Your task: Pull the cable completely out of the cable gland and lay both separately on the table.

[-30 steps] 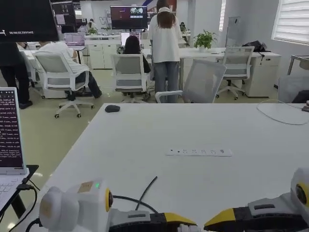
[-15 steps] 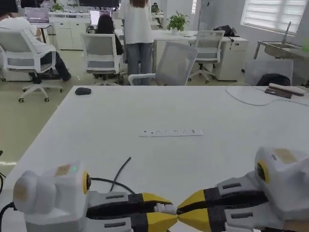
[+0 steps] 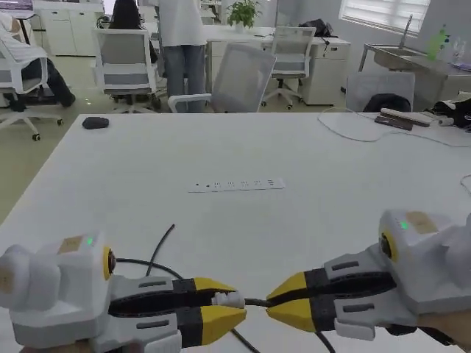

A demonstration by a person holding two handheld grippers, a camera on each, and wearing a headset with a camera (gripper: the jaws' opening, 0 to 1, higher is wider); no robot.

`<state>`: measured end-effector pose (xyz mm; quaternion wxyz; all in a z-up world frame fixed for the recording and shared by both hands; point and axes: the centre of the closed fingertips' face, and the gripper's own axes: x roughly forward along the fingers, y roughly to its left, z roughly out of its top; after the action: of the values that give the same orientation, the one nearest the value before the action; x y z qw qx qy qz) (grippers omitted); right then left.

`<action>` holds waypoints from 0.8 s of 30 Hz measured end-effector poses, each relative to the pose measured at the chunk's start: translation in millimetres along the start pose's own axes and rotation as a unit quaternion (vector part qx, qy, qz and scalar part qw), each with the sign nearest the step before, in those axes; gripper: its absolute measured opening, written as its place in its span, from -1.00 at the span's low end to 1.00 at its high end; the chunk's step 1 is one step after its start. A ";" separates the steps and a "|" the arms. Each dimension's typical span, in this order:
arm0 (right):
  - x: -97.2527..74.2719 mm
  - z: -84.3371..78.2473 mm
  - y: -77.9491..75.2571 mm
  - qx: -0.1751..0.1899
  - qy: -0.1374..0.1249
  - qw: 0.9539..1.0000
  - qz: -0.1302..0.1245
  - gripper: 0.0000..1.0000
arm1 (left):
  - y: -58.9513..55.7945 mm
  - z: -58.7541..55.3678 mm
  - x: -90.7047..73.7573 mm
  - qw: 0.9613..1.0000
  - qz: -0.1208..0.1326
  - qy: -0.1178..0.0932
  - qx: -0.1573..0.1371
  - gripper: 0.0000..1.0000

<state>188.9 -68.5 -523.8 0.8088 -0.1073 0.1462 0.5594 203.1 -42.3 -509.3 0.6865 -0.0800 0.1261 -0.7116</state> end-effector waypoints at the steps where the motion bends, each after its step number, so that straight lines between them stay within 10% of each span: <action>1: -1.3 -2.6 -0.3 0.001 0.002 1.000 -0.001 -0.93 | 0.2 -1.3 -0.7 1.000 0.000 0.002 -0.001 -0.67; 24: -22.5 -31.5 -10.5 0.017 0.030 0.999 -0.013 -0.93 | 6.0 -3.5 -4.8 1.000 0.020 0.005 -0.014 -0.67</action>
<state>187.6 -102.5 -545.1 0.8128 -0.1120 0.1788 0.5430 208.1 -37.4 -514.1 0.6987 -0.0837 0.1409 -0.6964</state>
